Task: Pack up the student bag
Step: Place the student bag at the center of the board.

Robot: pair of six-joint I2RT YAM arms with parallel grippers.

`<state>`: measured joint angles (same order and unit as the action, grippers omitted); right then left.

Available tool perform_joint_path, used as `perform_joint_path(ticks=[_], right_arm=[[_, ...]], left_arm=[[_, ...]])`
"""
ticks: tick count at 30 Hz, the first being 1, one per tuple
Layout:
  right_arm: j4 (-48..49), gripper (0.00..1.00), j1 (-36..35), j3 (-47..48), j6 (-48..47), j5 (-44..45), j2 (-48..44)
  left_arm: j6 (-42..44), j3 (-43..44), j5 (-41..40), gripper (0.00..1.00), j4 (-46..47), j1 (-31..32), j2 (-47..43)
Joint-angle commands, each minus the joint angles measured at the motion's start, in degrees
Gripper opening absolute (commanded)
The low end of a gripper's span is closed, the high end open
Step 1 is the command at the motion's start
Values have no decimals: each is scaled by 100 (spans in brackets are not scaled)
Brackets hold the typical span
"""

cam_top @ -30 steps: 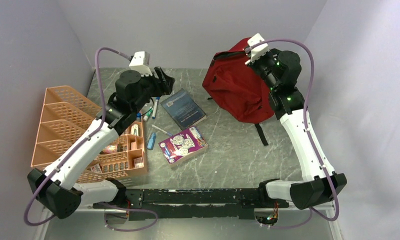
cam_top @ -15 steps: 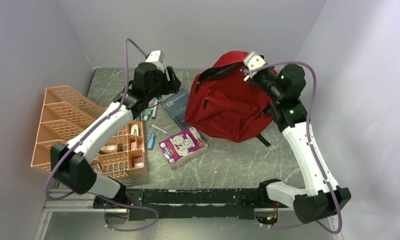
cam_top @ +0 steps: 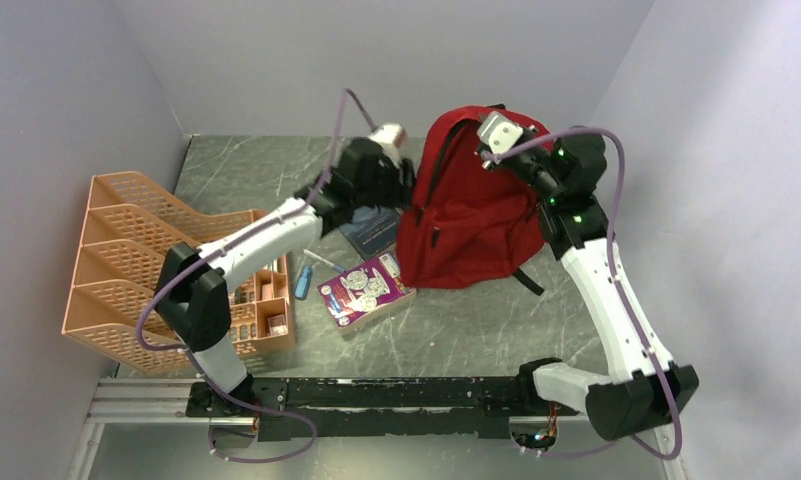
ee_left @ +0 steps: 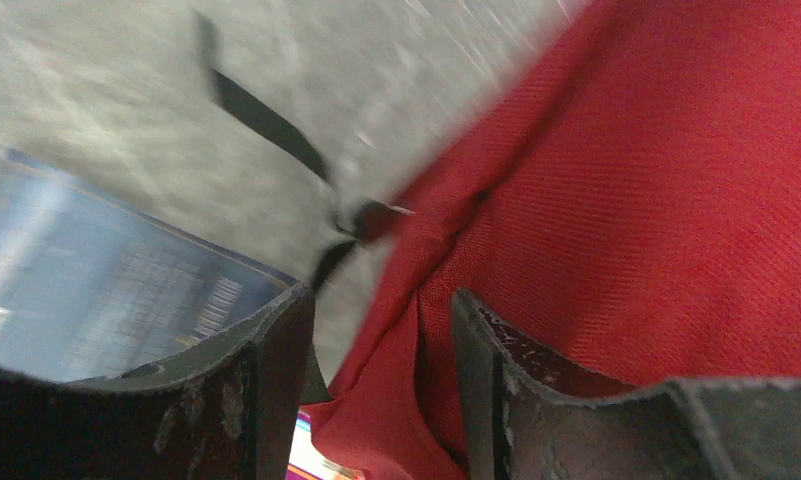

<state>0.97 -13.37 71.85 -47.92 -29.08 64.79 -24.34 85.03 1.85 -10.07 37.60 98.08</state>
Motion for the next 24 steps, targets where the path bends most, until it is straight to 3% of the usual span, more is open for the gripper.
perform_joint_path(ticks=[1, 5, 9, 11, 15, 19, 24], right_arm=[[579, 2, 62, 537, 250, -105, 544], [605, 11, 64, 688, 445, -623, 1104], [44, 31, 66, 789, 608, -1483, 1580], [-2, 45, 67, 474, 884, -1648, 1583], [152, 57, 62, -414, 1673, -1617, 1425], [371, 66, 30, -1200, 2678, -1284, 1146], [1108, 67, -168, -1981, 4985, 579, 443]], left_arm=[[-6, -822, 314, 57, 753, 965, -403], [-199, -1292, 216, 57, 962, 1300, -482], [-243, -1411, 43, 55, 1026, 1652, -349], [-429, -1728, -151, 54, 837, 1697, -446], [-748, -2753, -416, 53, 712, 1698, -790], [-1077, -3606, -768, 51, 279, 1698, -1331], [-1399, -4207, -1380, 53, -703, 1698, -2450]])
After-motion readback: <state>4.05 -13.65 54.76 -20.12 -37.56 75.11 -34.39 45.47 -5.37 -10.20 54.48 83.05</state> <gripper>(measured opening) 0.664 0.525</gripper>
